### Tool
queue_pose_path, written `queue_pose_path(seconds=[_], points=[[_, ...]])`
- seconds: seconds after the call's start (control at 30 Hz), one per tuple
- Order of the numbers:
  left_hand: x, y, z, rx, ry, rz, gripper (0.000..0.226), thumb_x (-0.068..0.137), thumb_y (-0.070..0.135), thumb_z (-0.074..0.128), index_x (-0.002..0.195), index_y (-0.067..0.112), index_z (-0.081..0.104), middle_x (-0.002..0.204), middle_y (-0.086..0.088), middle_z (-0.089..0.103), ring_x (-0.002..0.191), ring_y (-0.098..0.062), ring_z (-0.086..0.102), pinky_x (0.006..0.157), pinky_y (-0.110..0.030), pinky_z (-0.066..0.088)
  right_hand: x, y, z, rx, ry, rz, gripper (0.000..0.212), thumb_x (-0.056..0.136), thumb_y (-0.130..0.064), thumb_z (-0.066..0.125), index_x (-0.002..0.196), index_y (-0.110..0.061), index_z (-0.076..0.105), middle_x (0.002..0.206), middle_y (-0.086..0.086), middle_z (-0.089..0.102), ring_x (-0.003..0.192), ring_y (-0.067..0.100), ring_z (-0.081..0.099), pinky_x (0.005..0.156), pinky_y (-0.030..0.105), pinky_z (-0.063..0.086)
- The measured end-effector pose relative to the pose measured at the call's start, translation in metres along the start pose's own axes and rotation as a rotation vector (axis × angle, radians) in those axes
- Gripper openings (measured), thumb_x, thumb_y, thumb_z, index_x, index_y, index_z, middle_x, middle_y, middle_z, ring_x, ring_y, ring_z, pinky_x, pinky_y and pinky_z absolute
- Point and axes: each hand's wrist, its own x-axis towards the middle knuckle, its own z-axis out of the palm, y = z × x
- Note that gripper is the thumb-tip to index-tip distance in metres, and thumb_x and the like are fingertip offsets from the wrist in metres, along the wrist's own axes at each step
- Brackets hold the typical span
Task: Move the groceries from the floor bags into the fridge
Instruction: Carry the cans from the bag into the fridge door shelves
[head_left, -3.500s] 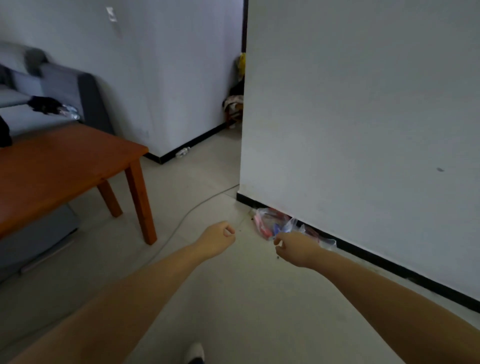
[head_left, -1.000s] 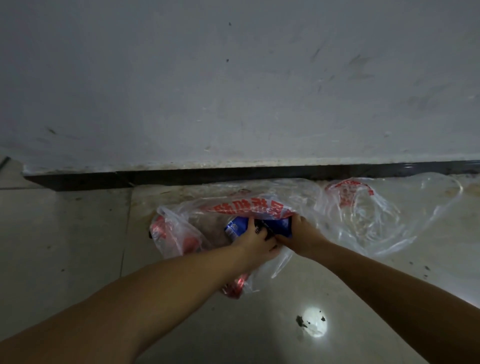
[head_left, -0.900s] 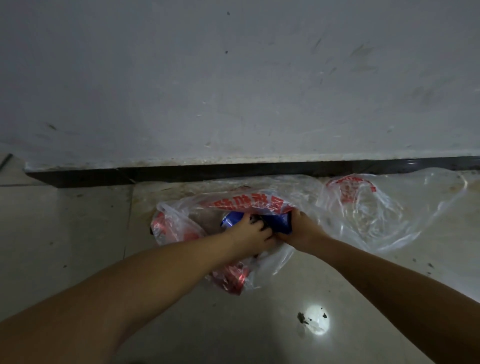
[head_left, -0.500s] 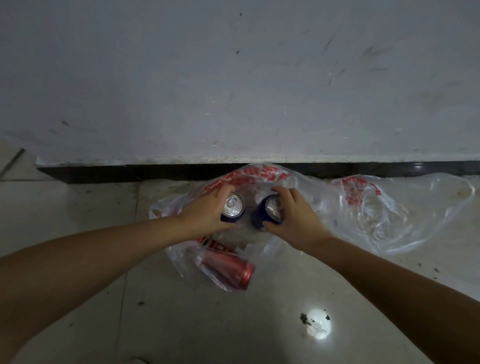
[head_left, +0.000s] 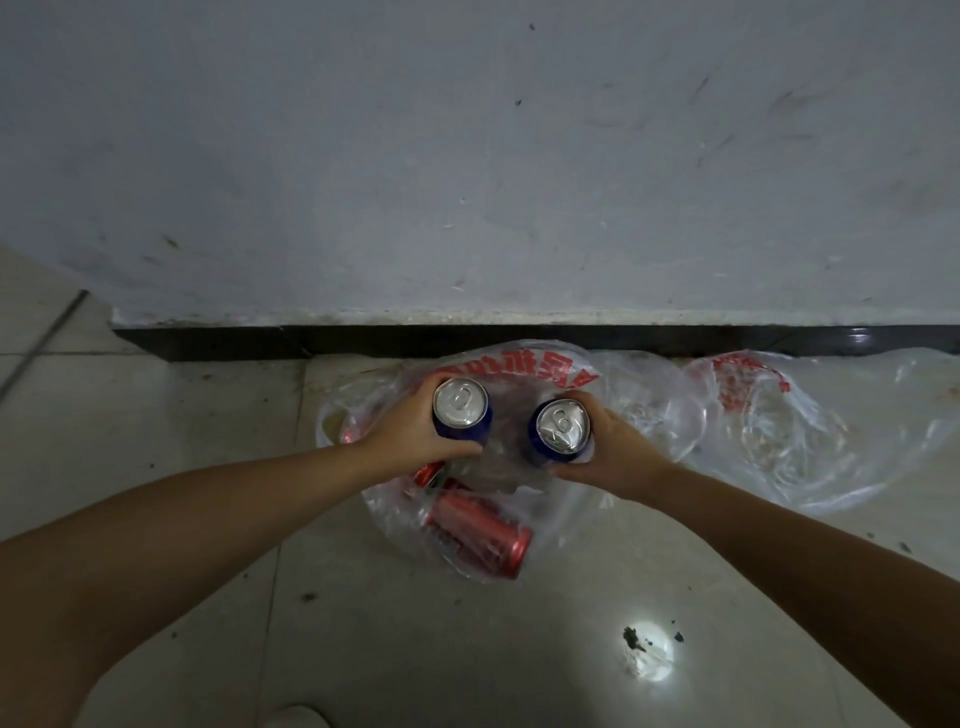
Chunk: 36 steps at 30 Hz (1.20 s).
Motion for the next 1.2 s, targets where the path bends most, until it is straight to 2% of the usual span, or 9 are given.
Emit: queue_pose_path(seconds=[0.1,0.27,0.37,0.5,0.63,0.77,0.93,1.07,1.2], points=[[0.007,-0.003,0.004,-0.031,0.056,-0.048,0.086,0.064,0.036,0.085,0.135,0.019,0.040,0.132,0.001,0.056,0.120,-0.017,0.053,0.099,-0.031,0.045,0.005,-0.009,0.002,0.085,0.043,0.024,0.079,0.064,-0.032,0.086,0.129,-0.025,0.041,0.122,-0.003,0.057,0.110,0.014,0.055,0.088,0.022,0.042],[0.002,0.023,-0.003,0.007,-0.002,-0.076,0.083,0.065,0.037,0.084,0.134,0.022,0.040,0.125,0.006,0.057,0.113,-0.012,0.055,0.096,-0.031,0.047,-0.003,-0.034,-0.009,0.144,0.121,0.046,0.073,0.064,-0.033,0.085,0.124,-0.023,0.046,0.116,-0.004,0.062,0.104,0.013,0.056,0.091,0.029,0.046],[-0.031,0.057,-0.018,-0.045,-0.017,-0.170,0.087,0.061,0.043,0.083,0.134,0.025,0.038,0.122,0.010,0.056,0.111,-0.009,0.053,0.093,-0.029,0.046,-0.028,-0.058,-0.024,0.313,0.126,0.213,0.074,0.066,-0.025,0.084,0.127,-0.021,0.043,0.113,-0.007,0.058,0.103,0.010,0.054,0.089,0.027,0.045],[-0.095,0.113,-0.056,-0.153,-0.009,-0.255,0.073,0.066,0.026,0.085,0.127,0.017,0.044,0.113,0.009,0.054,0.105,-0.006,0.051,0.086,-0.024,0.040,-0.073,-0.093,-0.058,0.357,0.061,0.325,0.079,0.052,-0.046,0.083,0.121,-0.029,0.050,0.110,-0.012,0.065,0.103,0.007,0.063,0.090,0.036,0.055],[-0.150,0.171,-0.111,-0.107,-0.030,-0.300,0.073,0.063,0.039,0.084,0.124,0.020,0.047,0.112,0.005,0.062,0.105,-0.014,0.060,0.088,-0.031,0.050,-0.121,-0.151,-0.116,0.340,0.041,0.343,0.072,0.052,-0.049,0.076,0.118,-0.027,0.054,0.104,-0.009,0.068,0.096,0.008,0.066,0.082,0.035,0.057],[-0.197,0.240,-0.167,-0.091,-0.017,-0.312,0.082,0.051,0.060,0.075,0.122,0.028,0.048,0.110,0.007,0.063,0.102,-0.013,0.061,0.089,-0.037,0.053,-0.172,-0.212,-0.176,0.392,0.059,0.368,0.080,0.050,-0.053,0.076,0.122,-0.028,0.051,0.111,-0.008,0.066,0.101,0.012,0.064,0.084,0.035,0.056],[-0.251,0.342,-0.230,-0.120,0.052,-0.257,0.069,0.065,0.029,0.084,0.123,0.020,0.048,0.110,0.008,0.058,0.102,-0.010,0.056,0.082,-0.025,0.042,-0.239,-0.294,-0.255,0.445,0.102,0.337,0.076,0.058,-0.042,0.080,0.125,-0.021,0.050,0.116,-0.003,0.065,0.106,0.015,0.062,0.087,0.033,0.053],[-0.281,0.399,-0.258,-0.094,0.044,-0.184,0.068,0.065,0.026,0.085,0.121,0.022,0.045,0.108,0.010,0.057,0.103,-0.010,0.054,0.083,-0.027,0.043,-0.289,-0.336,-0.300,0.525,0.210,0.320,0.060,0.068,-0.018,0.081,0.122,-0.017,0.054,0.113,-0.001,0.066,0.105,0.015,0.062,0.083,0.027,0.049],[-0.299,0.443,-0.272,-0.051,-0.017,-0.086,0.072,0.067,0.029,0.083,0.126,0.021,0.041,0.115,0.006,0.058,0.107,-0.014,0.055,0.088,-0.033,0.049,-0.342,-0.367,-0.319,0.624,0.343,0.358,0.066,0.069,-0.015,0.081,0.127,-0.017,0.050,0.117,0.000,0.064,0.108,0.018,0.059,0.086,0.030,0.047]])
